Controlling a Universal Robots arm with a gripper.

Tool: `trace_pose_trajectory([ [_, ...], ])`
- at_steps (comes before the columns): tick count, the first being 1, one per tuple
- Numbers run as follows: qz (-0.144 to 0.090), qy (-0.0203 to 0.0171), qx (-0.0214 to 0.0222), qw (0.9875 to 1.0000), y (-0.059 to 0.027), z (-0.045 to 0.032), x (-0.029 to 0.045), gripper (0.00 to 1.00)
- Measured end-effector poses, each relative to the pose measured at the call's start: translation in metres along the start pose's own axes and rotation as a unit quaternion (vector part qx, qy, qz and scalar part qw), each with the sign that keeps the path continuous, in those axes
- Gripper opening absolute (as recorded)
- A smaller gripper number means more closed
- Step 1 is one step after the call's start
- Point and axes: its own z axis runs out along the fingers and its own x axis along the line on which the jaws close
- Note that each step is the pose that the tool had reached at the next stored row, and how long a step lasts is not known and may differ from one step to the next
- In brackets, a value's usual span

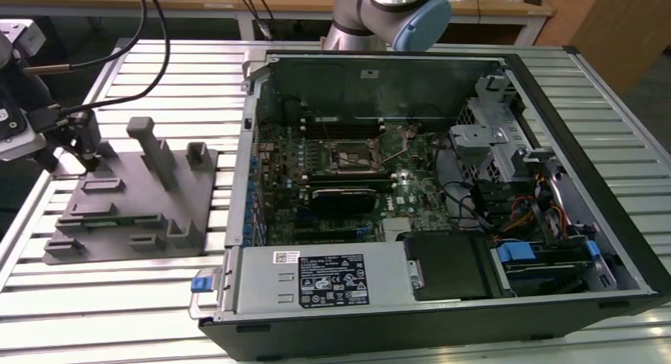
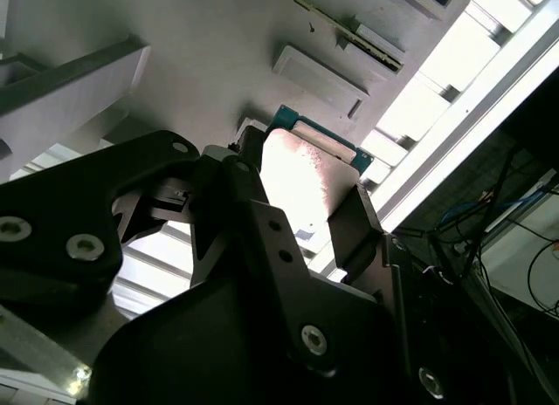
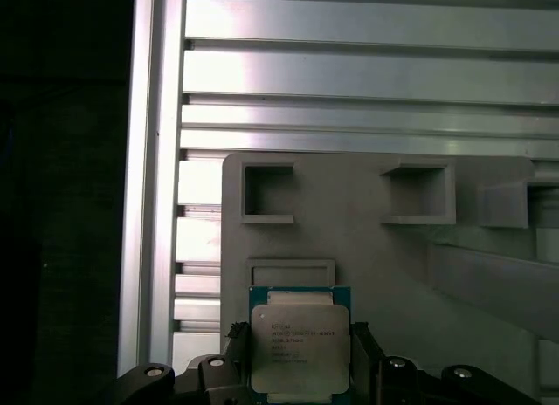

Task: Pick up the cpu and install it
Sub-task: 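Pick up the cpu and move it towards the insertion slot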

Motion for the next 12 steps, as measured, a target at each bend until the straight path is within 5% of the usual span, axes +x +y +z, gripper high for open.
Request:
trace_pose_trajectory([
  [12,0.000,0.0000,0.0000,1.0000,0.0002,-0.0026,0.0000,0.54],
])
